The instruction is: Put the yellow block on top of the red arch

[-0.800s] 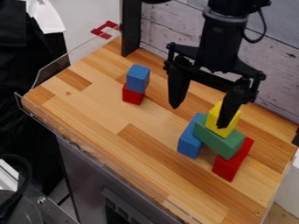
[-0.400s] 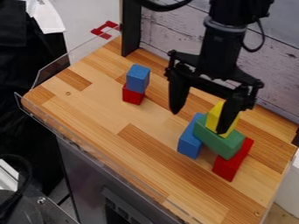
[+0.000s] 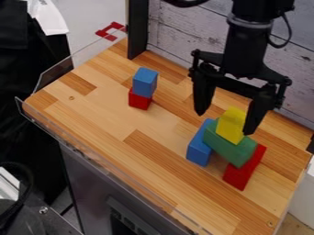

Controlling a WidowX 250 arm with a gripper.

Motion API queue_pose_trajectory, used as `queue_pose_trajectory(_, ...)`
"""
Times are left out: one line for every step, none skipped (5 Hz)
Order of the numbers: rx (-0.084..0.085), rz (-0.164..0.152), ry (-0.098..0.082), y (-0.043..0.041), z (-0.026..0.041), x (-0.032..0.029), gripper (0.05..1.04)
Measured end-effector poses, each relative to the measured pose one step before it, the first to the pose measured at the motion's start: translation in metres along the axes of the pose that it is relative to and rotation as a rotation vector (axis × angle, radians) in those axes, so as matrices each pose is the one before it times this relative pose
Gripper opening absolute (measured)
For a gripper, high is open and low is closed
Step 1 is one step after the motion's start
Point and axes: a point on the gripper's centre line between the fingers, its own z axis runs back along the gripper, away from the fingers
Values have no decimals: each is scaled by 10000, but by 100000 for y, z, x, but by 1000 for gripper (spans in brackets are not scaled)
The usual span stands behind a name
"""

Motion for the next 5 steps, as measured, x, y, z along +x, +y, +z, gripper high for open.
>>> queue_pose_trajectory(-123, -88, 320, -289, -944, 601, 1000)
queue_pose_trajectory(16, 33, 267, 39, -723, 665, 999)
queue_pose_trajectory(-3, 116, 356, 217, -891, 469, 959)
queue_pose_trajectory(-6, 118, 124, 18, -49, -82, 683)
queue_pose_trajectory(-45, 227, -194, -69, 46, 280, 578)
